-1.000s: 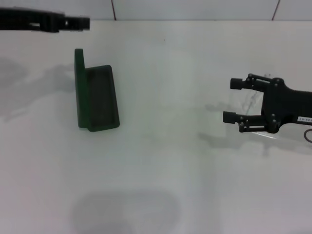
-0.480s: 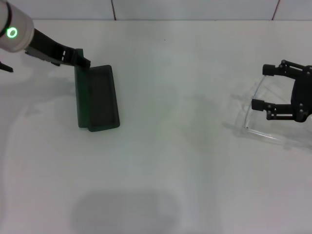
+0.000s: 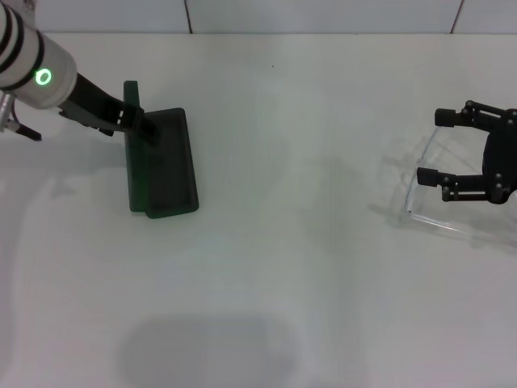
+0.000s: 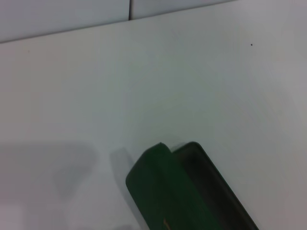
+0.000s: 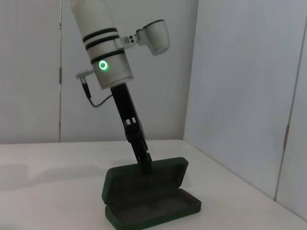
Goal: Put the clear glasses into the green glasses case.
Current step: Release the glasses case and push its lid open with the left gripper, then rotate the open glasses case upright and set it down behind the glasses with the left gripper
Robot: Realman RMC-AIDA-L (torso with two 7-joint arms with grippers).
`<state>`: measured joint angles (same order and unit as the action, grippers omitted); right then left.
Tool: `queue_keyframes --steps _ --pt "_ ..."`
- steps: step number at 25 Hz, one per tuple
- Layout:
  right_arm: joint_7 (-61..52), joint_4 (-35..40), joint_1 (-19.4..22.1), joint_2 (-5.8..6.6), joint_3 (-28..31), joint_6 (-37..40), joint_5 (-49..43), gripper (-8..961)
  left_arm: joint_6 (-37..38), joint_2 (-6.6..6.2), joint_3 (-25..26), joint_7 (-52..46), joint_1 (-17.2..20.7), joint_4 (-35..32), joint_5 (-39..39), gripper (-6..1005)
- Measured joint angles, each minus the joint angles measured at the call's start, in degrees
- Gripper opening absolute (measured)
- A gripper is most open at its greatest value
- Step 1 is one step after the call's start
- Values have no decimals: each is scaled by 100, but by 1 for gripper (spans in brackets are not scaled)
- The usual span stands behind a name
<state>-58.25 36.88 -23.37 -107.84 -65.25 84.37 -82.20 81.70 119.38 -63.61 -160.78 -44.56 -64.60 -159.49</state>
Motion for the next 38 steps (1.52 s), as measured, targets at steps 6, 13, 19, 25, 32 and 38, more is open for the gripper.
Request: queue_keyframes --steps 6,13,19,25,32,38 --pt "-7 12 15 -1 4 0 -5 872 -248 -7 11 127 -33 247 -2 702" --pt "-19 20 17 -47 4 0 -7 871 -211 -12 -10 172 -21 259 -27 693" --pt "-18 21 17 -56 9 5 -7 870 -182 9 -21 345 5 249 -36 539" --pt "-20 21 32 -67 31 67 -7 868 -11 5 -153 548 -17 166 -13 237" --pt "2 49 126 -80 124 71 0 867 162 6 -684 975 193 -633 511 199" --pt "1 86 223 -97 412 176 -6 866 202 23 -1697 2239 872 -1983 1089 201"
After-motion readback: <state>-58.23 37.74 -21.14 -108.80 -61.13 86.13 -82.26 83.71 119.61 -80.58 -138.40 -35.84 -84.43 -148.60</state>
